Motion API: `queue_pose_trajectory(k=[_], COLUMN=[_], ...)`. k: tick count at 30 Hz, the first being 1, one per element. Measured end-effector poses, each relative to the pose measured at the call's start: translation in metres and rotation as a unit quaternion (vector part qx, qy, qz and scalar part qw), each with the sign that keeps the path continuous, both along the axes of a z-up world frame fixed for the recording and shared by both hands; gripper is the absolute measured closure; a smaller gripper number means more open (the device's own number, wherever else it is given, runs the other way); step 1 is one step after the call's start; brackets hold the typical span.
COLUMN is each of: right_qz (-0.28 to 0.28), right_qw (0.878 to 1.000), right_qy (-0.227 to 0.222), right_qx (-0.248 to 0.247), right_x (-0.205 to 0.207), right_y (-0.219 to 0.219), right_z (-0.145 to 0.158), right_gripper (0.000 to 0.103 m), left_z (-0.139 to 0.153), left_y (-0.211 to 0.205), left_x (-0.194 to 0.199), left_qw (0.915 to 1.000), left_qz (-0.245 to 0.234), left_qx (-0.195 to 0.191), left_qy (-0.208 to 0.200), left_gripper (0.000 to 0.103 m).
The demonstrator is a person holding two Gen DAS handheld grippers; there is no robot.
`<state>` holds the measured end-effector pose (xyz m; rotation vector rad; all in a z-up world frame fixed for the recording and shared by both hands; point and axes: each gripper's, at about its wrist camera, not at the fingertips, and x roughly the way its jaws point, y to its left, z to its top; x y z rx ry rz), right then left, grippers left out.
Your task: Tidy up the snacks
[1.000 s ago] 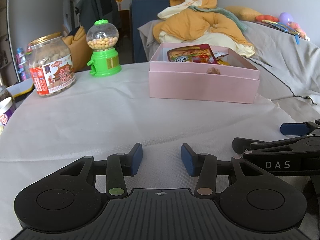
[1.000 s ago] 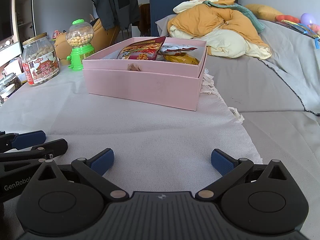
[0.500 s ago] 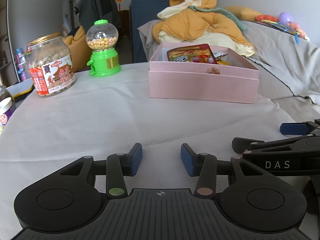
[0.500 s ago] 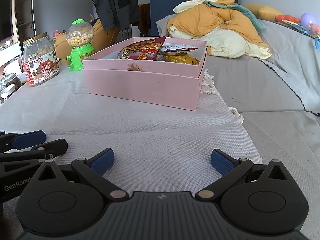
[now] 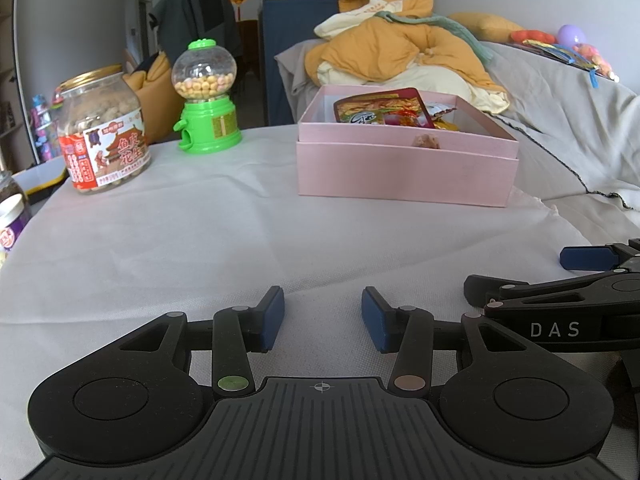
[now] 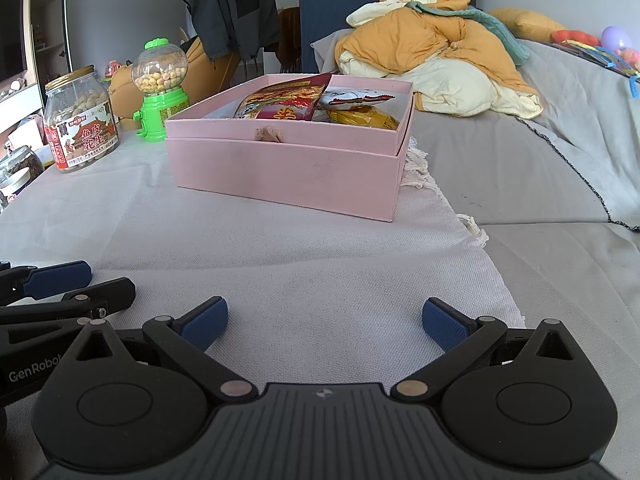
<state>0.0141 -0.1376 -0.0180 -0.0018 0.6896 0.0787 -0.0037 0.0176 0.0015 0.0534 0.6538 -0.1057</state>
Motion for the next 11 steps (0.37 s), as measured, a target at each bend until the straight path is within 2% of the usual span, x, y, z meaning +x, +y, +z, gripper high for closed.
queue_pose_trajectory(k=[11], right_qz=[0.0], right_qw=[1.0], right_qy=[0.0], right_qx=[-0.001], right_x=[-0.0001], right_y=[-0.0001], right_z=[-0.0002], right_gripper=[0.0], left_z=[-0.0001], left_y=[0.0008], left_x=[0.0], left_qw=[1.0], left_qz=[-0.001], left_qx=[0.0], left_qy=[-0.001], left_gripper=[0.054])
